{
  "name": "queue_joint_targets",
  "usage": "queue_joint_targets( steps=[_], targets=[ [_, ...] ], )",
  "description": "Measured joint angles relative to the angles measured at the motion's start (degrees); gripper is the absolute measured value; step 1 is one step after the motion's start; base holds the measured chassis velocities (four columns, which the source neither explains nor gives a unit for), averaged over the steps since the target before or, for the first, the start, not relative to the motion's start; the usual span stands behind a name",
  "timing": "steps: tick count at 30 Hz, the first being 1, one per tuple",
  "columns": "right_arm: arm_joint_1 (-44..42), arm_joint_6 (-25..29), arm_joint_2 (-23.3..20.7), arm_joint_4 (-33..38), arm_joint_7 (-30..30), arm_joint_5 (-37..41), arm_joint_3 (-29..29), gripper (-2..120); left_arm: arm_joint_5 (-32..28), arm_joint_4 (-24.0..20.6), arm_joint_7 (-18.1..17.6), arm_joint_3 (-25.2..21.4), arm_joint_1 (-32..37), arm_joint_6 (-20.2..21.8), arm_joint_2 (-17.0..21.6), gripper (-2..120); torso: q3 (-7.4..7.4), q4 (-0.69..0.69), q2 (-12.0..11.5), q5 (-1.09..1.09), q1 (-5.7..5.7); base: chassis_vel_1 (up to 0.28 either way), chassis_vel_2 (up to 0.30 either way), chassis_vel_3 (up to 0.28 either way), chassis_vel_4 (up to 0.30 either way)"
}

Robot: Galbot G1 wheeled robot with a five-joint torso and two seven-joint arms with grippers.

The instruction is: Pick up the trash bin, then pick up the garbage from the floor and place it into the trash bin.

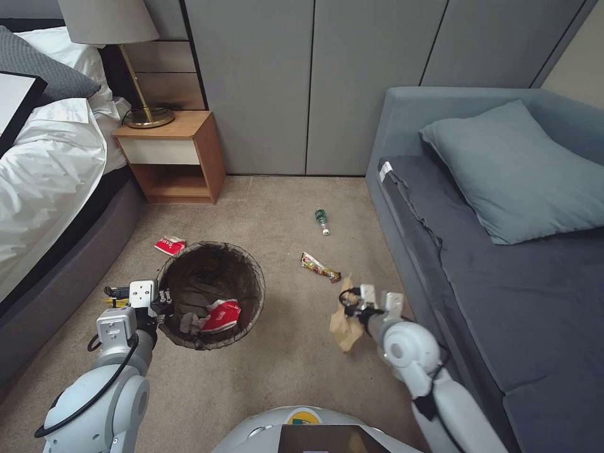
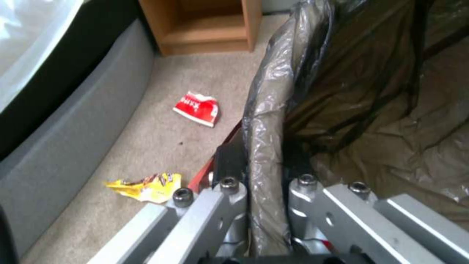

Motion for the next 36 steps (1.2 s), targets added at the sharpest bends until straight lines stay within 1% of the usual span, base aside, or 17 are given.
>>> queue_joint_targets(
  steps=[2,3,5,7,9,10,13,19,23,25,27,28,30,31,33,34,36],
  targets=[
    [-0.6,0.0,-1.2,4.3,0.5,2.1,1.1,0,0.2,-0.3,0.0,0.2,0.2,0.0,0.0,4,0.0,0.0,0.0,0.02,0.0,0.0,0.0,0.0,0.0],
    [-0.6,0.0,-1.2,4.3,0.5,2.1,1.1,0,0.2,-0.3,0.0,0.2,0.2,0.0,0.0,4,0.0,0.0,0.0,0.02,0.0,0.0,0.0,0.0,0.0],
    [-1.4,0.0,-5.7,13.5,3.3,8.5,3.6,0,0.7,-0.5,0.1,0.5,0.5,0.0,-0.1,4,0.0,-0.01,0.0,0.02,0.0,0.0,0.0,0.0,0.0],
    [-1.3,0.0,-6.9,15.3,3.9,10.0,4.0,0,0.8,-0.5,0.1,0.5,0.5,0.0,-0.1,4,0.0,-0.01,0.0,0.01,0.0,0.0,0.0,0.0,0.0],
    [0.0,0.0,-10.6,20.1,5.2,15.5,4.9,0,1.1,-0.5,0.1,0.6,0.4,0.0,-0.1,4,0.0,-0.01,0.0,0.01,0.0,0.0,0.0,0.0,0.0],
    [0.0,0.0,-10.6,20.1,5.2,15.5,4.9,0,1.1,-0.5,0.1,0.6,0.4,0.0,-0.1,4,0.0,-0.01,0.0,0.01,0.0,0.0,0.0,0.0,0.0],
    [2.8,0.0,-14.6,25.4,6.3,22.3,5.5,0,1.2,-0.3,0.1,0.7,0.4,0.1,-0.2,4,0.0,0.01,0.0,-0.01,0.0,0.0,0.0,0.0,0.0],
    [6.9,0.0,-17.8,26.0,5.5,27.5,5.6,0,1.3,0.0,0.1,0.7,0.2,0.1,-0.3,4,0.0,-0.02,0.0,0.01,0.0,0.0,0.0,0.0,0.0],
    [13.6,0.0,-19.9,25.9,4.2,32.7,4.6,0,1.6,0.4,0.1,1.0,-0.2,0.1,-0.5,4,0.0,0.01,0.0,0.01,0.0,0.0,0.0,0.0,0.0],
    [19.1,0.3,-21.5,25.8,4.1,37.4,3.1,0,1.9,0.5,0.2,1.2,-0.4,0.1,-0.7,4,0.0,0.02,0.0,0.0,0.0,0.0,0.0,0.0,0.0],
    [24.2,0.7,-22.8,25.6,3.9,41.0,1.1,0,2.0,0.8,0.2,1.3,-0.6,0.1,-0.8,4,0.0,0.0,0.0,0.0,0.0,0.0,0.0,0.0,0.0],
    [24.2,0.7,-22.8,25.6,3.9,41.0,1.1,0,2.0,0.8,0.2,1.3,-0.6,0.1,-0.8,4,0.0,0.0,0.0,0.0,0.0,0.0,0.0,0.0,0.0],
    [30.4,1.1,-23.6,25.4,4.3,45.2,-1.7,0,2.1,1.1,0.2,1.3,-0.9,0.1,-0.8,4,0.0,-0.02,0.0,0.0,0.0,0.0,0.0,0.0,0.0],
    [30.4,1.1,-23.6,25.4,4.3,45.2,-1.7,0,2.1,1.1,0.2,1.3,-0.9,0.1,-0.8,4,0.0,-0.02,0.0,0.0,0.0,0.0,0.0,0.0,0.0],
    [37.3,1.3,-23.6,23.7,5.5,48.4,-6.0,0,2.1,1.5,0.2,1.3,-1.2,0.1,-0.8,4,0.0,0.0,0.0,-0.02,0.0,0.0,0.0,0.0,0.0],
    [37.3,1.3,-23.6,23.7,5.5,48.4,-6.0,0,2.1,1.5,0.2,1.3,-1.2,0.1,-0.8,4,0.0,0.0,0.0,-0.02,0.0,0.0,0.0,0.0,0.0],
    [44.3,1.3,-22.5,20.5,6.8,50.5,-12.5,0,2.3,2.0,0.2,1.3,-1.7,0.1,-1.1,4,0.0,0.01,0.0,-0.02,0.0,0.0,0.0,0.0,0.0]
  ],
)
